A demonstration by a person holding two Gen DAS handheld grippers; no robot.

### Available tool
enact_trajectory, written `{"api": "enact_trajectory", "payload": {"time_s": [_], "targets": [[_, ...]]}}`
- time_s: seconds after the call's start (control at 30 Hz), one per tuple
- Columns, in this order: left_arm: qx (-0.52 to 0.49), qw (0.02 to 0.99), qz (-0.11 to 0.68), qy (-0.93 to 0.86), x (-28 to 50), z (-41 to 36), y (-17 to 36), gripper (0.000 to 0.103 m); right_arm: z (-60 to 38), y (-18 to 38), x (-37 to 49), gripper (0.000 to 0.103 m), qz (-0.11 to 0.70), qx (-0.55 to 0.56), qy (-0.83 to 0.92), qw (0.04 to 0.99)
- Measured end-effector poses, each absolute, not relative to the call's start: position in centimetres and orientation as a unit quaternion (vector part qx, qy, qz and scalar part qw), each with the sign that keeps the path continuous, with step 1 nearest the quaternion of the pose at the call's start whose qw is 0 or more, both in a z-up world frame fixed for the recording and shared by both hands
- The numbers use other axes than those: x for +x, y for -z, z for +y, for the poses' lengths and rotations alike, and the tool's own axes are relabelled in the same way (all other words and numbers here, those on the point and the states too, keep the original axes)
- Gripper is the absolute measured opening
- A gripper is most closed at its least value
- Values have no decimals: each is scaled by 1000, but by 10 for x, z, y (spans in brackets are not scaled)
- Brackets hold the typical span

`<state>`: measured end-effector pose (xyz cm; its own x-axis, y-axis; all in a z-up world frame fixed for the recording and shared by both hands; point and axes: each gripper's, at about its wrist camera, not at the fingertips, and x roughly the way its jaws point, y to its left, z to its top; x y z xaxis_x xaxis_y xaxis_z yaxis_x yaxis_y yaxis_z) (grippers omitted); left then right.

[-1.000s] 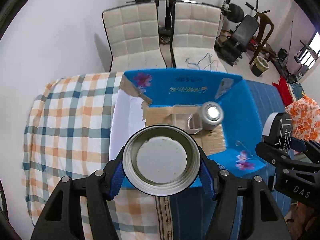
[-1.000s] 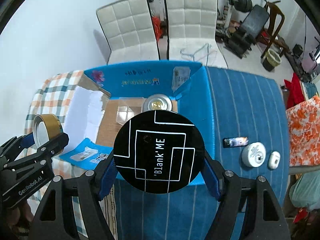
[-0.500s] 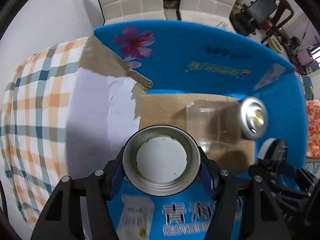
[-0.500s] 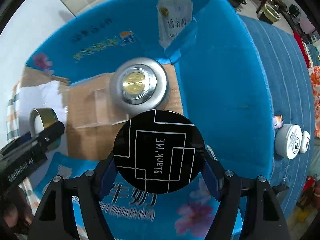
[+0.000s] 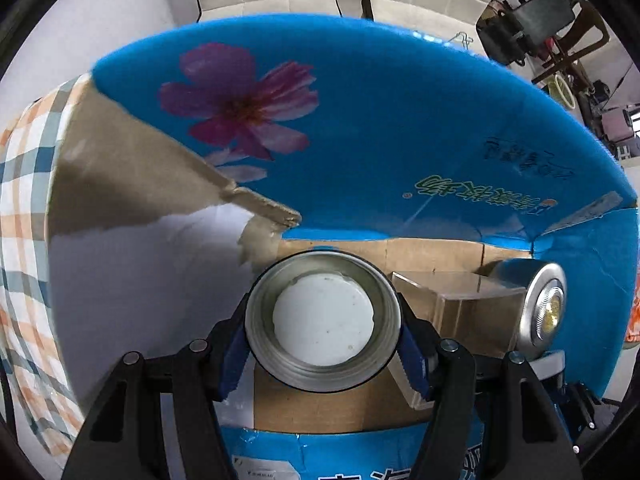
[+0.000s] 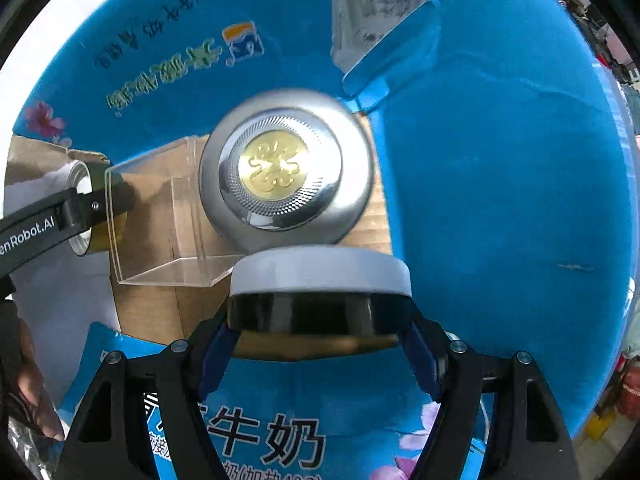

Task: Organize rigid objects
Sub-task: 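Lower the metal tin into the box while the right tool releases the black case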

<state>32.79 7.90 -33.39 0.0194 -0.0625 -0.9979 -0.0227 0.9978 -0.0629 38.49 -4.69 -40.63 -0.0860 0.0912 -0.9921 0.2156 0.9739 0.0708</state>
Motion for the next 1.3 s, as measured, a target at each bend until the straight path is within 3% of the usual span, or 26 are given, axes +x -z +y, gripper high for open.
{"api": "enact_trajectory", "payload": {"time_s": [0.3,0.57,0.87,1.07,1.1,1.13,1.3], "targets": [[-5,700,714,15,318,80,340,62,-40,421,392,79,754,77,38,651],[6,694,719,18,333,74,341,63,-15,424,391,98,755,70,28,651],[4,710,704,23,329,65,330,68,-9,416,387,103,751,65,32,656],[14,732,681,26,314,62,307,85,-10,397,375,103,741,51,37,669],[20,736,676,20,312,63,303,100,-9,393,373,103,738,45,39,672],[23,741,671,16,309,64,300,103,-8,389,371,103,734,40,39,677],[-6,753,657,18,292,85,281,103,-9,369,365,103,723,35,39,688]]}}
